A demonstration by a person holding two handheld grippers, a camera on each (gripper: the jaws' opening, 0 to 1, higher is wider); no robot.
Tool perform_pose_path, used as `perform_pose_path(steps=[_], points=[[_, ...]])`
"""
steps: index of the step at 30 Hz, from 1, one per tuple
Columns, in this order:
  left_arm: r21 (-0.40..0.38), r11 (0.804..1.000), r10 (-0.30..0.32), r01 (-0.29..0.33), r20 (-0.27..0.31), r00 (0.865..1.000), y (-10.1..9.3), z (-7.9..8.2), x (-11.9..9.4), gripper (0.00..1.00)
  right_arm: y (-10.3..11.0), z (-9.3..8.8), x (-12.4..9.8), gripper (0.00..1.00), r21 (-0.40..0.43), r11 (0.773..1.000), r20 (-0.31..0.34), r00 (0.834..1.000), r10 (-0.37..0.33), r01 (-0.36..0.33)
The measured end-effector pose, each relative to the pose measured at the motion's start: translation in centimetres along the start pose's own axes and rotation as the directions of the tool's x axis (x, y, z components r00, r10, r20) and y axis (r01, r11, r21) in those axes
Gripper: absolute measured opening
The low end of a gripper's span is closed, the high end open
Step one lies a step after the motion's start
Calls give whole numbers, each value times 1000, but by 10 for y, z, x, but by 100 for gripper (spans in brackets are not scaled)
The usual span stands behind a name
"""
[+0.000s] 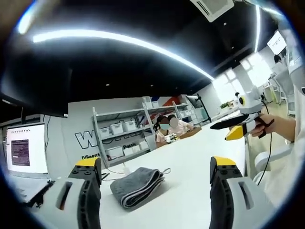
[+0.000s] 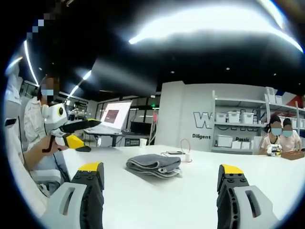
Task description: Open the folded towel by lifting each exposed corner and separating the folded layers until the towel lies flat within the target outline without major curled edges
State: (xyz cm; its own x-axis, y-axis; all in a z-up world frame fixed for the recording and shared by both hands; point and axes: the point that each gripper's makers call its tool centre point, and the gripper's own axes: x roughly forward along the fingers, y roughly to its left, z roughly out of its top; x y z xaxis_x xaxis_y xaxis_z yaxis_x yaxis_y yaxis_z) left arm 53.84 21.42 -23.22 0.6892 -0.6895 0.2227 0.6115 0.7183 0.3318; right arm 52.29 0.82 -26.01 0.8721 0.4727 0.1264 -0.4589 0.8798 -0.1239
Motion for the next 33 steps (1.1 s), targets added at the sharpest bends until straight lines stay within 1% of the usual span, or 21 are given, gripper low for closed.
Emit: perform_pose_path(steps=[3, 5, 7, 8, 10, 12, 14, 16, 17, 18, 19, 20, 22, 24, 25, 27, 29, 30, 33], points=[[12, 1000, 1, -1, 7, 1000, 1, 3, 6, 94, -2, 1, 1, 99, 5, 1000, 3, 1000, -1, 1], [32, 999, 0, -1, 29, 1000, 2, 4, 13, 94, -1, 2, 1, 99, 38, 999, 5, 1000, 11, -12], [64, 998, 15, -16, 20, 1000, 5, 1, 21, 94, -2, 3, 1, 99, 43, 999, 6, 1000, 10, -10], [78, 997, 17, -19, 17, 1000, 6, 0, 25, 94, -3, 2, 1, 99, 35, 999, 2, 1000, 5, -5], [84, 996, 10, -12, 16, 1000, 6, -1, 32, 94, -4, 4, 2, 99, 4, 1000, 6, 1000, -3, 3], [89, 996, 5, -6, 11, 1000, 5, -3, 38, 95, -3, 10, 3, 99, -9, 1000, 39, 999, 7, -7], [86, 996, -9, 9, 6, 1000, 3, -3, 45, 94, -4, 11, 3, 99, -18, 1000, 33, 999, 0, 0], [100, 995, -21, 20, 10, 1000, 3, -2, 56, 94, -6, 12, 5, 99, -4, 1000, 33, 999, 1, -1], [108, 994, -22, 21, 12, 1000, 4, -2, 61, 95, -6, 13, 6, 99, -5, 1000, 47, 999, 8, -8], [121, 992, -21, 19, 16, 1000, 6, -1, 67, 95, -6, 15, 7, 99, -23, 1000, 61, 998, 10, -8], [131, 991, -19, 17, 18, 1000, 9, -1, 75, 95, -7, 14, 8, 99, -34, 999, 61, 998, 4, -2], [133, 991, -19, 17, 15, 1000, 10, -2, 79, 95, -9, 12, 9, 99, -42, 999, 48, 999, -6, 8], [167, 985, -32, 30, 7, 999, 13, -2, 95, 95, -12, 11, 11, 99, -22, 1000, 31, 999, -8, 9], [194, 980, -48, 46, 6, 999, 16, -1, 105, 96, -12, 14, 12, 99, 12, 1000, 48, 999, 4, -5], [212, 976, -48, 47, -3, 999, 20, -1, 112, 96, -13, 15, 12, 99, 21, 1000, 50, 999, 3, -4], [257, 965, -48, 50, -14, 999, 27, -2, 121, 96, -12, 13, 12, 99, 10, 1000, 44, 999, -1, 0], [279, 959, -51, 56, -24, 998, 30, -5, 129, 96, -11, 11, 13, 99, 2, 1000, 37, 999, -1, 1], [278, 959, -53, 57, -24, 998, 30, -6, 130, 96, -11, 11, 13, 99, 4, 1000, 35, 999, 2, -2], [315, 945, -83, 86, -23, 996, 29, -12, 145, 96, -5, 9, 14, 99, 14, 1000, 23, 1000, 16, -16]])
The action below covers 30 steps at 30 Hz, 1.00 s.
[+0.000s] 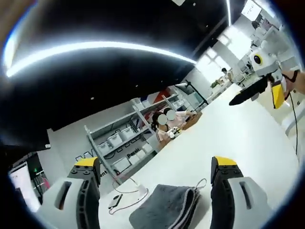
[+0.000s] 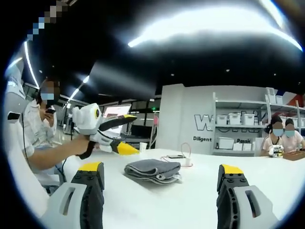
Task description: Open the folded towel by lifting each exposed corner and separating the folded layers until the towel lies flat within the target outline without major curled edges
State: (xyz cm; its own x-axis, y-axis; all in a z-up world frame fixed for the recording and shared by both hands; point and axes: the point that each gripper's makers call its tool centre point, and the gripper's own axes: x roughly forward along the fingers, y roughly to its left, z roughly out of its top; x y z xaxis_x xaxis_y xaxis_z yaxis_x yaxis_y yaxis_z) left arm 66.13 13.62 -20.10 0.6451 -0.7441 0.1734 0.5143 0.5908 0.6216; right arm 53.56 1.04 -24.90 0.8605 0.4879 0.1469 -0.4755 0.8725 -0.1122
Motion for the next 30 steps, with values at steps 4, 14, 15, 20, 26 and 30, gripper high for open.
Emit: perform_pose_path(steps=[4, 14, 15, 20, 26, 30], points=[[45, 999, -21, 22, -12, 1000, 6, -10, 15, 99, 1, 3, 0, 99, -22, 1000, 5, 1000, -1, 1], [-30, 999, -43, 41, -46, 998, 22, -24, 47, 98, 1, 5, 4, 99, -18, 1000, 6, 1000, -1, 1], [-6, 999, -44, 44, -47, 998, 21, -26, 48, 99, 1, 5, 4, 99, -15, 1000, 6, 1000, 1, -1], [-138, 989, -49, 46, -17, 999, 13, -47, 53, 90, 0, 5, 3, 99, -12, 1000, 9, 1000, -3, 3], [-170, 985, -18, -5, -135, 991, 22, -92, 49, 94, -1, -3, 3, 99, 3, 1000, 2, 1000, -1, 1], [-258, 966, -69, 25, -164, 984, 5, -103, 45, 94, 5, -5, 3, 99, 14, 1000, -8, 1000, 14, -14]])
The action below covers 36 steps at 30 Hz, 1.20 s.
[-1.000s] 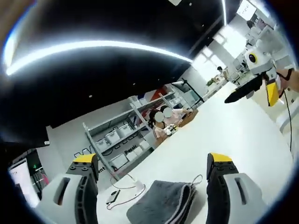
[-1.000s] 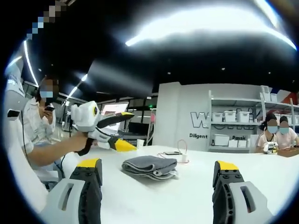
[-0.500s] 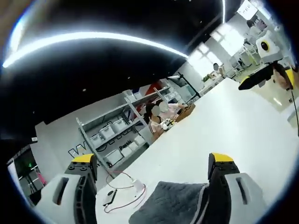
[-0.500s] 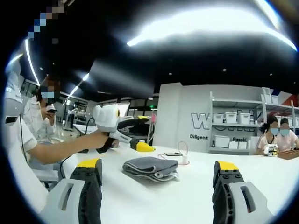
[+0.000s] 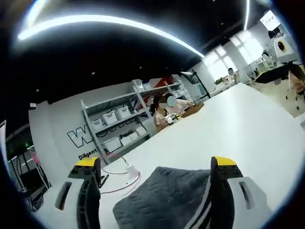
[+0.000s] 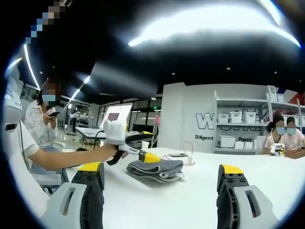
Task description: Open the folded towel by lifting each exposed corner and separating the folded layers until the towel lies flat within the target outline without major curled edges
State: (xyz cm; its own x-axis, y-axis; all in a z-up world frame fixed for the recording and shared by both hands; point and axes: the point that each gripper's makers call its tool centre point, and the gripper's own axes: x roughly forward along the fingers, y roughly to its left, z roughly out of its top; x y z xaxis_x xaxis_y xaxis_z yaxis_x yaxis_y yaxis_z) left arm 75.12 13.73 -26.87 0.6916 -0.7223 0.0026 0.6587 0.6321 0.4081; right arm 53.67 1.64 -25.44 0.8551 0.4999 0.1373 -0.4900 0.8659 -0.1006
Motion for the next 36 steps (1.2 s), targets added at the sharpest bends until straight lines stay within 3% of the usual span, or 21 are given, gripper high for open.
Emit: perform_pose_path(steps=[5, 8, 9, 13, 23, 26, 30, 36], points=[[59, 998, -6, 10, -64, 998, -3, -20, 4, 92, 3, 0, -6, 99, -32, 999, 19, 1000, 6, -6], [-41, 998, -41, 37, -97, 994, -9, -31, 1, 91, -1, -6, -7, 99, 6, 1000, 9, 1000, 4, -4], [-46, 999, -26, 21, -105, 994, -4, -33, -2, 90, 0, -7, -8, 98, 26, 1000, 8, 1000, 11, -11], [17, 998, -63, 65, -82, 995, -17, -30, -1, 86, 2, -11, -10, 98, 22, 1000, -3, 1000, 11, -11], [60, 992, -107, 111, -66, 992, -40, -24, -1, 80, 6, -20, -6, 98, 34, 999, -29, 999, 22, -21], [80, 991, -104, 111, -90, 991, -44, -29, 0, 72, 6, -22, -7, 98, 40, 999, -35, 999, 24, -23], [88, 983, -148, 160, -128, 981, -56, -38, 0, 59, 5, -19, -9, 99, 45, 999, -27, 999, 25, -23], [99, 972, -198, 215, -154, 968, -59, -53, 6, 45, 5, -19, -11, 99, 46, 999, -23, 999, 25, -24]])
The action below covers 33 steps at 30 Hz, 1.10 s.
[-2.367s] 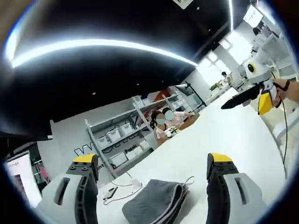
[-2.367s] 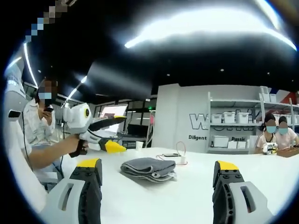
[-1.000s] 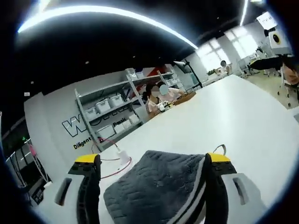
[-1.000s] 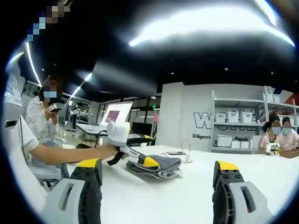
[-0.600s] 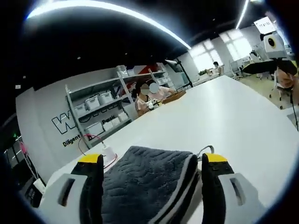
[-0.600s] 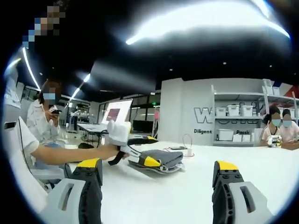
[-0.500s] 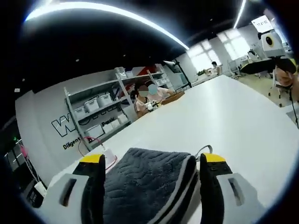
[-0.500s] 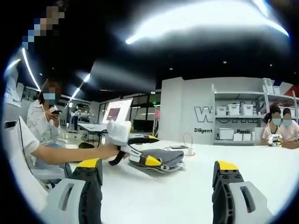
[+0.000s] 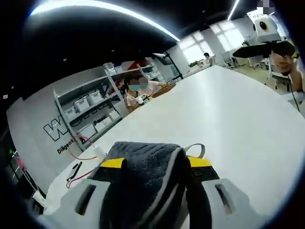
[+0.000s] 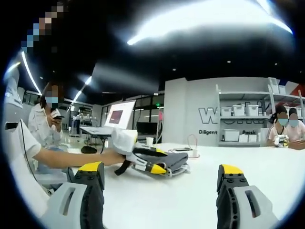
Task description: Open the folded towel by lifting each exposed corner and separating the folded layers until the towel lies flat within the target outline without major curled edges
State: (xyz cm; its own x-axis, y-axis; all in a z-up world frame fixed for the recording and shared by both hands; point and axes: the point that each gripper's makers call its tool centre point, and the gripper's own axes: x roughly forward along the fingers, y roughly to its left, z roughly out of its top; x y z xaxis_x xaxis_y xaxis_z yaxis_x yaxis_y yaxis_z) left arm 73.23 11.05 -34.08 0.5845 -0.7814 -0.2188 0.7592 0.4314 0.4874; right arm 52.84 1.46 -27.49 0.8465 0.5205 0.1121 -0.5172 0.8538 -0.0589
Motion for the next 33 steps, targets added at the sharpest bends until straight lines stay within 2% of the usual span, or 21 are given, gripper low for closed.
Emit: perform_pose_path(steps=[4, 7, 13, 15, 16, 18, 19, 23, 27, 30, 33], points=[[25, 999, -35, 35, 5, 999, -6, -1, 3, 39, 0, -2, -1, 98, 6, 1000, -5, 1000, 3, -3], [52, 998, -39, 38, 14, 999, -8, 2, 3, 36, 2, -4, 0, 98, 8, 1000, -10, 1000, 8, -7], [29, 999, -41, 41, 13, 999, -7, 1, 2, 38, 3, -4, 0, 98, 6, 1000, -11, 1000, 9, -9], [49, 998, -40, 40, 0, 999, -7, 0, 2, 38, 3, -4, 0, 98, 8, 1000, -12, 1000, 9, -9], [96, 995, -38, 39, -4, 999, -8, 1, 2, 38, 3, -5, 0, 98, 8, 1000, -13, 1000, 9, -9], [100, 994, -35, 36, -17, 999, -11, -1, 3, 37, 3, -5, 0, 98, 8, 1000, -14, 1000, 9, -9], [84, 996, -38, 40, -25, 999, -12, -2, 3, 36, 3, -5, 1, 98, 8, 1000, -15, 1000, 11, -11], [99, 994, -37, 39, -22, 999, -12, -2, 2, 31, 4, -6, 1, 98, 9, 1000, -18, 1000, 10, -10], [70, 996, -51, 52, -12, 999, -12, -2, 1, 27, 4, -6, 1, 98, 10, 1000, -18, 1000, 11, -11], [121, 991, -50, 52, -19, 999, -15, -4, 0, 21, 5, -8, 2, 98, 13, 1000, -21, 1000, 16, -16], [112, 992, -52, 53, -10, 999, -14, -3, -1, 18, 6, -9, 2, 97, 22, 1000, -26, 999, 21, -21]])
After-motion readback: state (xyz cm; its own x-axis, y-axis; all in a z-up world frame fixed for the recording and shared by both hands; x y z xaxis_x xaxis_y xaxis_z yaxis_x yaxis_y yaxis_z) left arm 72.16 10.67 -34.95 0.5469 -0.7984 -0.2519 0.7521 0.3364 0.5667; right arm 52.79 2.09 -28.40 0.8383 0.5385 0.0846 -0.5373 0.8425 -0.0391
